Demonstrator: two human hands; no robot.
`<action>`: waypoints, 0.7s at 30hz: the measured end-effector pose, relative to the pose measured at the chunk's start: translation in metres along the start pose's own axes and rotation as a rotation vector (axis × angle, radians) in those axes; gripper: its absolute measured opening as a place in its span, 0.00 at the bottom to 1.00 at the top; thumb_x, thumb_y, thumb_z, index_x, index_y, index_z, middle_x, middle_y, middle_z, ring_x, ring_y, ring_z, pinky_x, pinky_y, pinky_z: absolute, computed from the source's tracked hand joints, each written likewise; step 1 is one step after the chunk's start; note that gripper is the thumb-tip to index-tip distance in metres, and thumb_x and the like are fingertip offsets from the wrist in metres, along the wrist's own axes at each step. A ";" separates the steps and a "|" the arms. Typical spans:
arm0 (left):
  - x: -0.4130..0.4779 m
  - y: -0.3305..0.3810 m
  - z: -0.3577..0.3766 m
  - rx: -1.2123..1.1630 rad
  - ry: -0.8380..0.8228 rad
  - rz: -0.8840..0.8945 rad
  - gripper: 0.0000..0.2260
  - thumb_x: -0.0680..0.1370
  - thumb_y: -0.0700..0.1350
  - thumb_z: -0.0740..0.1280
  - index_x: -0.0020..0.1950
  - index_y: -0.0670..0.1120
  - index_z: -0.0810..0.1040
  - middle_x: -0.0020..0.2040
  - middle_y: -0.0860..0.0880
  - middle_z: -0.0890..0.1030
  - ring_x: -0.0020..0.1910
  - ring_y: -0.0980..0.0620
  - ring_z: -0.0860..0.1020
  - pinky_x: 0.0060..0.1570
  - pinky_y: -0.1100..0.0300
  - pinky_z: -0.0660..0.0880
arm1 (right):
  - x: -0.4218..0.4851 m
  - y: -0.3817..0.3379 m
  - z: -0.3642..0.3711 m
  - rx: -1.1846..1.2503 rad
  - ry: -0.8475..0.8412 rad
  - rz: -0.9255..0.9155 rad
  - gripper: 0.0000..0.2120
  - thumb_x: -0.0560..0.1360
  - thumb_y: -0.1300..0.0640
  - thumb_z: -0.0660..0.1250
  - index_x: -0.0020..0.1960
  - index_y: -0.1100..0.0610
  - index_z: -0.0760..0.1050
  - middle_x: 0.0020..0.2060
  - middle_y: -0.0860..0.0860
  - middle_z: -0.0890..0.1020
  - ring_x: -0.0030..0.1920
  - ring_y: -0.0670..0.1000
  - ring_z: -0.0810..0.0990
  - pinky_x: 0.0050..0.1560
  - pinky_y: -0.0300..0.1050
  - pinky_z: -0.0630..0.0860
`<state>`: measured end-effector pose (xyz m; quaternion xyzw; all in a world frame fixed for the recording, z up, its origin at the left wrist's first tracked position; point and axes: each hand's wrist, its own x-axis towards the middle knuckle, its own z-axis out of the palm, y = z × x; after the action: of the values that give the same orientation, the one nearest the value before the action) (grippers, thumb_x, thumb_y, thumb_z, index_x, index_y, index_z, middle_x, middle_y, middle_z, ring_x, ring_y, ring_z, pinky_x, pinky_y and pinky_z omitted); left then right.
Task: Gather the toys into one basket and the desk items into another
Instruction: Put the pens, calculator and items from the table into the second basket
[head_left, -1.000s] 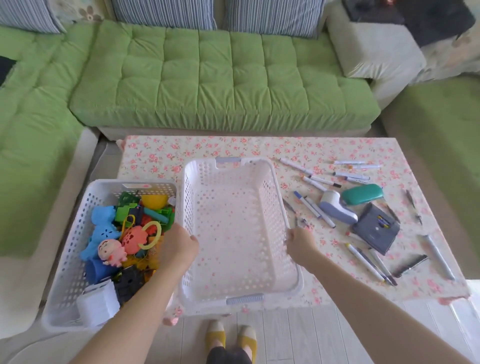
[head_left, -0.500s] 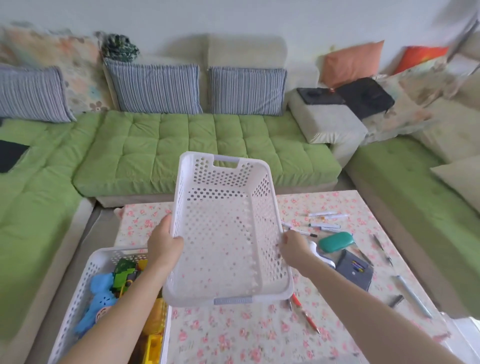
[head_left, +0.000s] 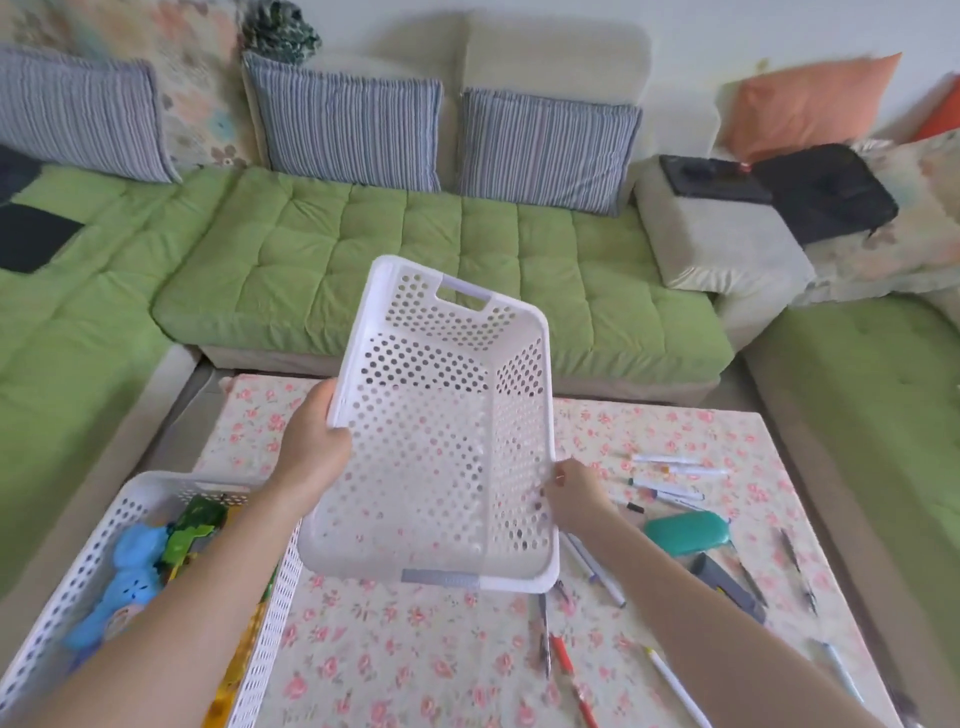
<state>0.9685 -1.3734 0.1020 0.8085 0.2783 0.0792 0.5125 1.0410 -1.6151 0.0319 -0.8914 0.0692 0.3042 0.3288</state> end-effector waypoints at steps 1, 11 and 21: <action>0.005 -0.006 0.006 0.032 0.003 0.002 0.26 0.74 0.28 0.52 0.68 0.47 0.66 0.58 0.51 0.72 0.51 0.53 0.70 0.38 0.64 0.68 | 0.012 0.002 0.002 0.025 -0.014 -0.006 0.10 0.79 0.63 0.51 0.46 0.59 0.71 0.37 0.53 0.72 0.34 0.51 0.68 0.34 0.43 0.66; 0.073 -0.074 0.052 0.243 0.088 -0.048 0.26 0.74 0.27 0.52 0.70 0.46 0.64 0.61 0.44 0.73 0.49 0.48 0.70 0.42 0.56 0.67 | 0.126 0.038 0.057 0.089 -0.075 0.042 0.14 0.78 0.64 0.55 0.63 0.60 0.69 0.42 0.53 0.78 0.44 0.55 0.79 0.49 0.53 0.78; 0.114 -0.114 0.085 0.377 0.089 -0.031 0.27 0.73 0.27 0.52 0.69 0.47 0.64 0.48 0.53 0.71 0.41 0.49 0.71 0.33 0.57 0.67 | 0.230 0.061 0.122 -0.160 -0.034 0.005 0.01 0.75 0.61 0.58 0.44 0.58 0.67 0.32 0.49 0.69 0.30 0.49 0.66 0.32 0.41 0.64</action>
<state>1.0568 -1.3429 -0.0549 0.8814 0.3230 0.0534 0.3404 1.1459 -1.5684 -0.2093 -0.9093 0.0412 0.3247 0.2569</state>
